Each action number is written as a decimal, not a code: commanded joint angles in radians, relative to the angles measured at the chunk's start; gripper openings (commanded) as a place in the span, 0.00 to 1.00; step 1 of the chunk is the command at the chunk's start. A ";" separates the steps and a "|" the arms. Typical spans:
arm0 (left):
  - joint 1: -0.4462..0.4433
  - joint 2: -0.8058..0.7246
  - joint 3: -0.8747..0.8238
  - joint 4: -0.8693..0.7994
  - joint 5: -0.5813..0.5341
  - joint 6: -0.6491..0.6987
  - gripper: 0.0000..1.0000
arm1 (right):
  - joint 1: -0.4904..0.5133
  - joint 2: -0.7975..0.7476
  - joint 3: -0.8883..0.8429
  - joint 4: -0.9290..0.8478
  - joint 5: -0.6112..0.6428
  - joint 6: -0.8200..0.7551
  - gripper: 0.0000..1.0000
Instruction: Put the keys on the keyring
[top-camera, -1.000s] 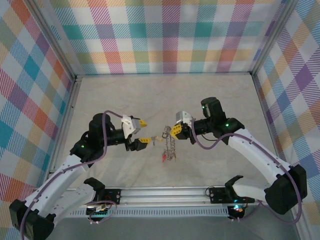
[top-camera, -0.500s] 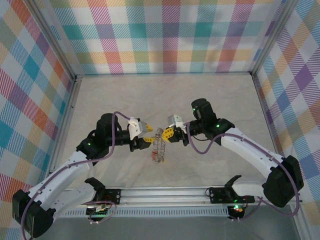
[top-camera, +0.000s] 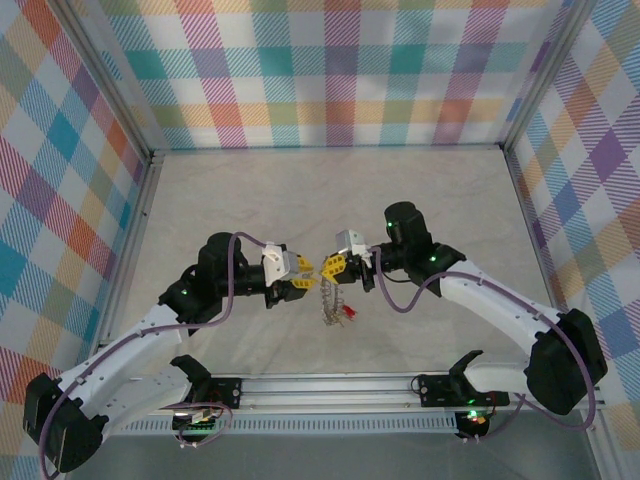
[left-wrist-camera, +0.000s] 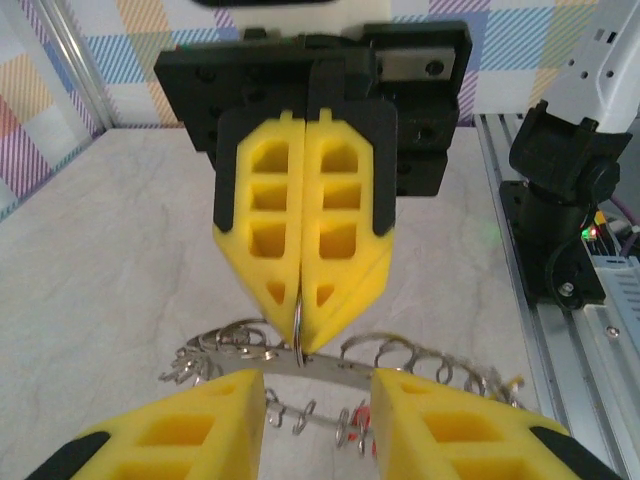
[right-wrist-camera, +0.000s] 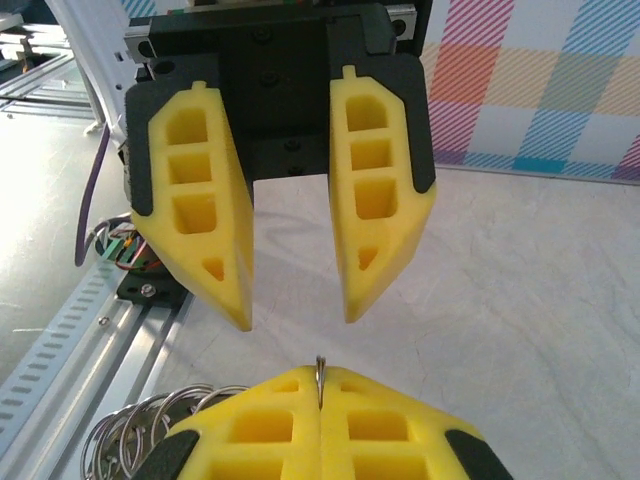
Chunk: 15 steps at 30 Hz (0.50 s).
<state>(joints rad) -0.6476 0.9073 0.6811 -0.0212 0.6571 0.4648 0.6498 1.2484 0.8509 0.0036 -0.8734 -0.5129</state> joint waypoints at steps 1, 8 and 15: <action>-0.017 0.004 -0.010 0.044 0.008 0.006 0.33 | 0.010 -0.021 -0.027 0.132 -0.058 0.050 0.00; -0.018 0.011 -0.010 0.031 -0.016 0.004 0.27 | 0.030 -0.043 -0.060 0.165 -0.046 0.056 0.00; -0.018 0.042 0.016 -0.003 -0.017 0.019 0.25 | 0.043 -0.051 -0.101 0.250 0.003 0.096 0.00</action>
<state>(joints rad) -0.6533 0.9371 0.6769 -0.0170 0.6369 0.4656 0.6846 1.2213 0.7624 0.1429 -0.8562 -0.4469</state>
